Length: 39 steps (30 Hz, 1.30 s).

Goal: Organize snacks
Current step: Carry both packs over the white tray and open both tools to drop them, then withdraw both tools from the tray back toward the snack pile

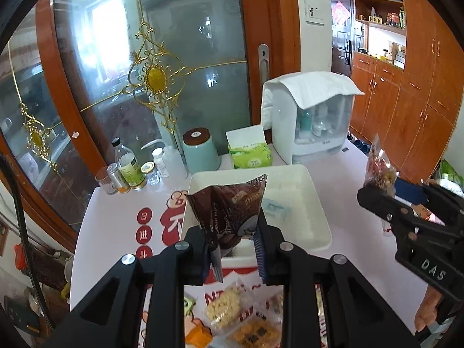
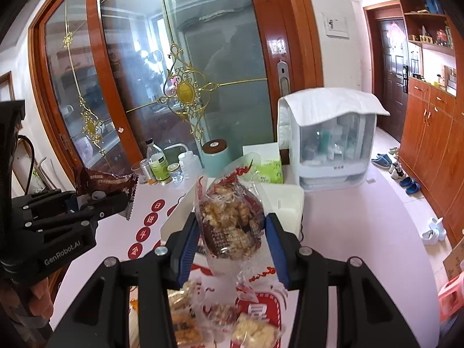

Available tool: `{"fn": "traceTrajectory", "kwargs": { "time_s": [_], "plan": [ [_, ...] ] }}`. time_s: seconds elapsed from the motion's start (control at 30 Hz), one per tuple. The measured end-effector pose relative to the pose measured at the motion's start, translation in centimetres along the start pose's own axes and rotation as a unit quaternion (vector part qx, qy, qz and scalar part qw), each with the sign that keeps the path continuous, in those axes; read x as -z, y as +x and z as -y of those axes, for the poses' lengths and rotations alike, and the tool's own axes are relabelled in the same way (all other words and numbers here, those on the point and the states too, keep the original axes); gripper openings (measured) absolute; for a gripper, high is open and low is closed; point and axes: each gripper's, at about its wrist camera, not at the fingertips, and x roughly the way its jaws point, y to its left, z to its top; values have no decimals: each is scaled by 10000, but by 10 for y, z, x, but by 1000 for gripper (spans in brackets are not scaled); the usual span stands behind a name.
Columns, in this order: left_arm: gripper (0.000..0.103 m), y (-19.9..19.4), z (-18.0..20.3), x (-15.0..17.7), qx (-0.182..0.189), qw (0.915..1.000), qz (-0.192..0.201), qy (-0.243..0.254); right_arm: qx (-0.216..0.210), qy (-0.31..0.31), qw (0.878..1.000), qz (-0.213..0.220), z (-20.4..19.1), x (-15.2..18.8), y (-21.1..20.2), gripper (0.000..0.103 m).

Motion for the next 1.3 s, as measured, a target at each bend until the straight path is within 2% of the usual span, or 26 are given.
{"fn": "traceTrajectory", "kwargs": {
  "time_s": [0.27, 0.43, 0.6, 0.63, 0.7, 0.73, 0.77, 0.8, 0.83, 0.93, 1.3],
  "plan": [
    [23, 53, -7, -17, -43, 9997, -224, -27, 169, 70, 9994, -288, 2, -36, 50, 47],
    [23, 95, -13, -6, -92, 9986, -522, -27, 258, 258, 9980, -522, 3, -34, 91, 47],
    [24, 144, -21, 9, -328, 9952, -919, 54, 387, 392, 9938, -967, 5, -17, 144, 47],
    [27, 157, -23, 12, -397, 9939, -1026, 62, 401, 404, 9924, -1089, 5, -12, 155, 47],
    [47, 176, -26, 18, -403, 9914, -1243, 39, 380, 448, 9901, -1273, 6, -4, 171, 49],
    [73, 182, -29, 21, -399, 9903, -1331, -3, 358, 486, 9890, -1349, 6, 0, 178, 49],
    [89, 189, -32, 25, -380, 9892, -1410, -100, 349, 514, 9876, -1439, 6, 5, 184, 50],
    [90, 193, -36, 29, -363, 9889, -1426, -206, 354, 507, 9870, -1487, 6, 8, 187, 52],
    [90, 195, -37, 32, -358, 9885, -1450, -224, 362, 475, 9866, -1518, 5, 11, 188, 61],
    [90, 199, -40, 40, -406, 9874, -1514, -201, 358, 433, 9867, -1522, 3, 18, 188, 77],
    [90, 162, -40, 39, -529, 9903, -1239, -350, 421, 562, 9878, -1389, 6, 28, 160, 77]
  ]
}}
